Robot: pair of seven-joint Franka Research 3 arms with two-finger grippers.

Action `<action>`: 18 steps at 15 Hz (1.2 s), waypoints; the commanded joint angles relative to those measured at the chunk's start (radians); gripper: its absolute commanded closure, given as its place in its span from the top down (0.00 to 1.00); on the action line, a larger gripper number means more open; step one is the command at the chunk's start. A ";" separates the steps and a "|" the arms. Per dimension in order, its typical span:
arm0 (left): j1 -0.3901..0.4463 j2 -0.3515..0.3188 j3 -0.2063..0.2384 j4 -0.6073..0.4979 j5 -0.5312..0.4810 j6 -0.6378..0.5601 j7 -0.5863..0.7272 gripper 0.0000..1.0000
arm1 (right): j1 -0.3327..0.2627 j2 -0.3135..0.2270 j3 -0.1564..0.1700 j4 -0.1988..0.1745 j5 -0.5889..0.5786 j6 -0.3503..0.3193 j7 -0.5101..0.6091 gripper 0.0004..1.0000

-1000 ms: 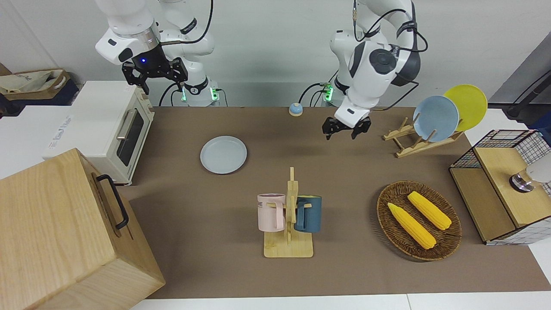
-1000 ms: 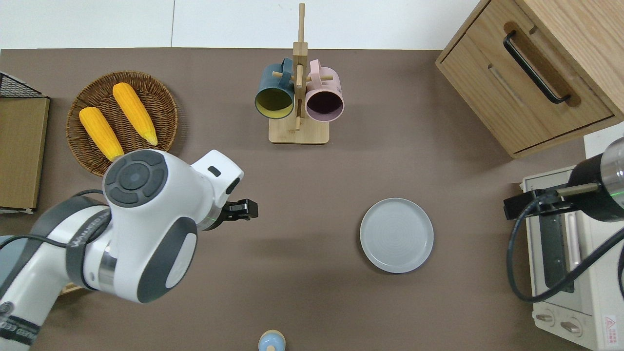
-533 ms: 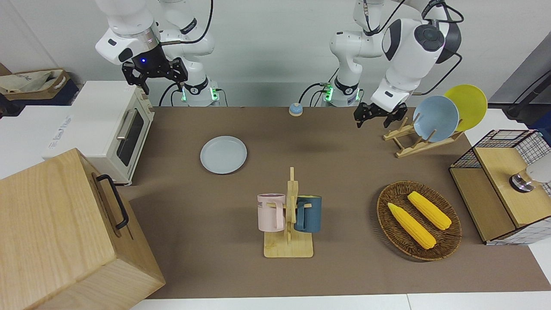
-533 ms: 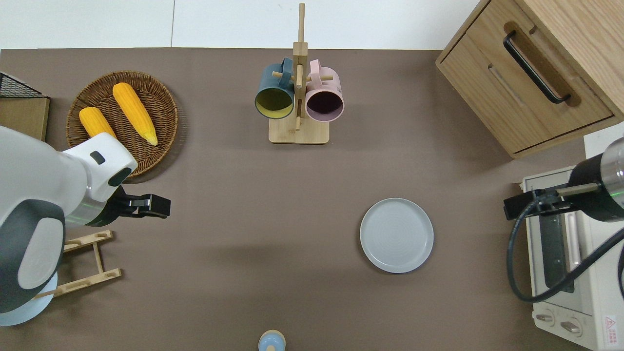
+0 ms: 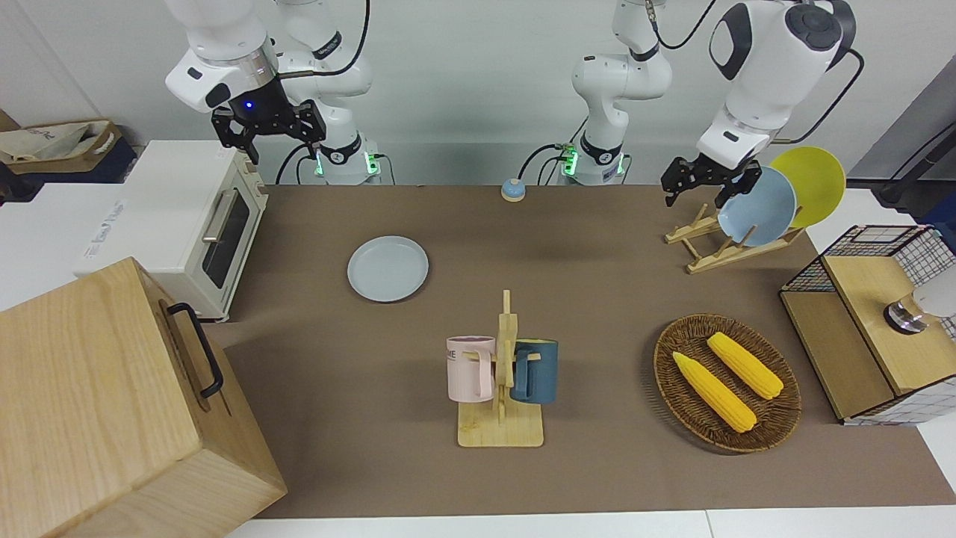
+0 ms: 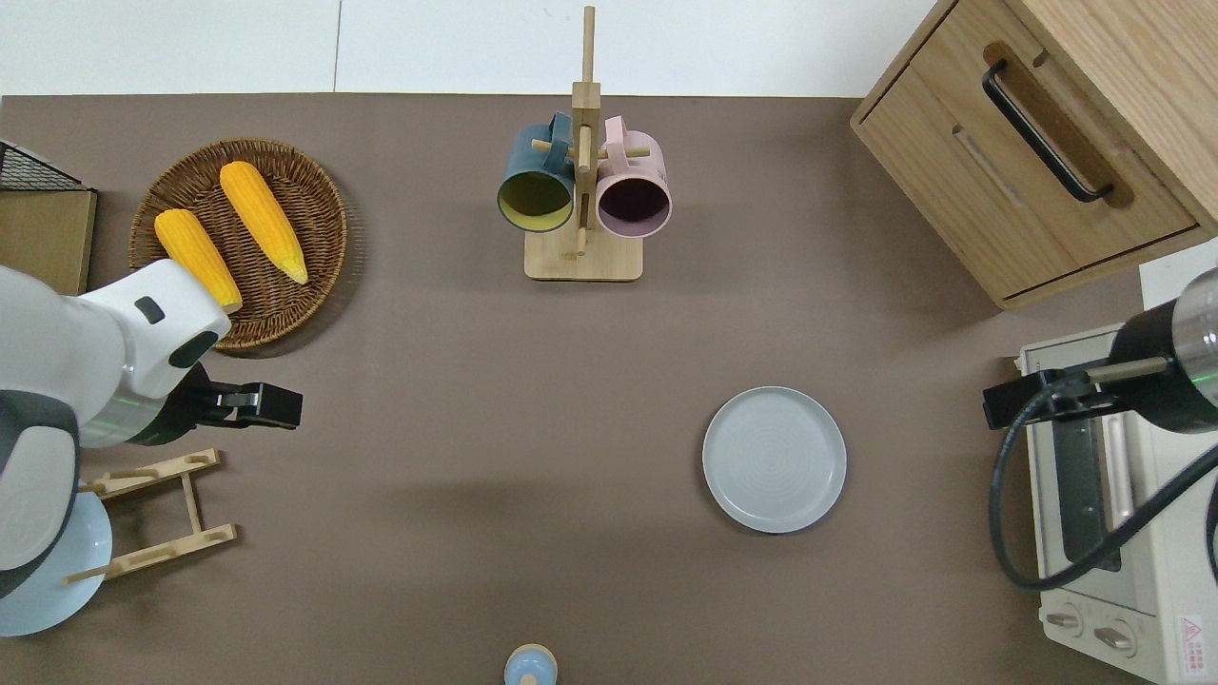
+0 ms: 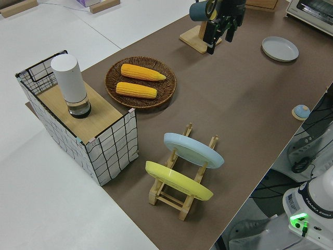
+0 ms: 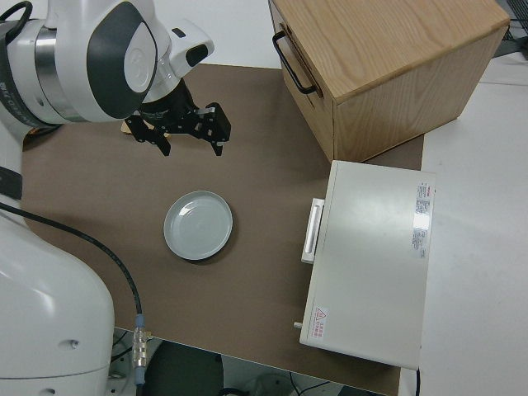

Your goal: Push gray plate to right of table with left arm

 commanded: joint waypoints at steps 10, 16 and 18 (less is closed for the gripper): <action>0.001 -0.001 -0.004 0.102 0.021 -0.065 0.008 0.99 | -0.020 -0.002 0.016 0.009 0.004 -0.016 0.012 0.98; -0.001 -0.015 -0.005 0.102 0.020 -0.065 0.008 0.99 | -0.019 -0.002 0.016 0.009 0.004 -0.016 0.013 0.98; -0.001 -0.015 -0.005 0.102 0.018 -0.065 0.008 0.99 | -0.019 -0.002 0.016 0.009 0.004 -0.016 0.013 0.98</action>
